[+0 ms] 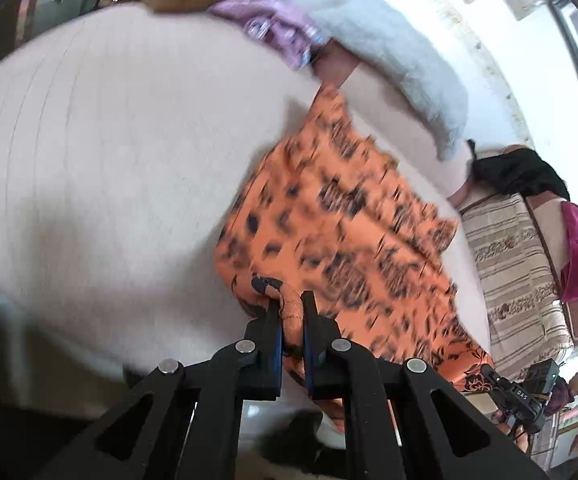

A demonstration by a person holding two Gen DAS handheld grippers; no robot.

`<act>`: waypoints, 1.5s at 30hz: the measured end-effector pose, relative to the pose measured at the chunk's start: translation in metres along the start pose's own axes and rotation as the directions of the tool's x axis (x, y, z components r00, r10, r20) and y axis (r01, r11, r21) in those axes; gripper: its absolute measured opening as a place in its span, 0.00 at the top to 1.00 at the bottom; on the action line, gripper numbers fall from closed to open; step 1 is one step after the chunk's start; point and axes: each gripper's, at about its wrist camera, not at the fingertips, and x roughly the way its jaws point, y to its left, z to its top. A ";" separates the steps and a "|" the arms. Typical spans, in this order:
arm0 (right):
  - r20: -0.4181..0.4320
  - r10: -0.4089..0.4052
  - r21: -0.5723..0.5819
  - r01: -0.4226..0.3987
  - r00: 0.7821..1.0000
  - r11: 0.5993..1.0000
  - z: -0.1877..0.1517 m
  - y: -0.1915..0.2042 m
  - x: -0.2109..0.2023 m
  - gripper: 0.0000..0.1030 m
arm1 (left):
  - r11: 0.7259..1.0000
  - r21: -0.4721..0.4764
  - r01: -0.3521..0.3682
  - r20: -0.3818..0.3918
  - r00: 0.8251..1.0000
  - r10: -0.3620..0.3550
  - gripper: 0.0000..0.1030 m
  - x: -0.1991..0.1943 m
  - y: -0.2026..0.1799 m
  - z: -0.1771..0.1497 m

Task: Fold small clothes
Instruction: 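Lift the hem with both grippers and fold it over toward the collar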

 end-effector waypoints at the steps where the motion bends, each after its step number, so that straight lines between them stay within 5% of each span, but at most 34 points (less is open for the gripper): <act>1: 0.019 0.012 -0.012 -0.012 1.000 1.000 0.009 0.004 -0.002 0.94 | 1.000 0.016 0.006 0.019 1.000 -0.007 0.92 -0.001 -0.008 0.012; 11: 0.170 0.024 -0.073 -0.012 0.985 0.997 0.141 0.035 0.008 0.94 | 0.993 0.105 -0.063 0.223 0.974 0.039 0.92 0.004 -0.071 0.131; 23: 0.216 -0.050 -0.018 0.056 0.975 0.998 0.262 0.014 0.090 0.94 | 0.975 0.116 -0.189 0.271 0.950 0.152 0.92 0.099 -0.081 0.225; 33: 0.130 -0.184 0.043 0.180 0.974 0.983 0.286 -0.039 0.201 0.94 | 0.904 0.181 -0.387 0.247 0.908 0.339 0.92 0.202 -0.071 0.236; 45: 0.101 -0.239 0.018 0.239 0.966 0.971 0.280 -0.051 0.227 0.93 | 0.838 0.248 -0.486 0.168 0.873 0.457 0.89 0.258 -0.050 0.219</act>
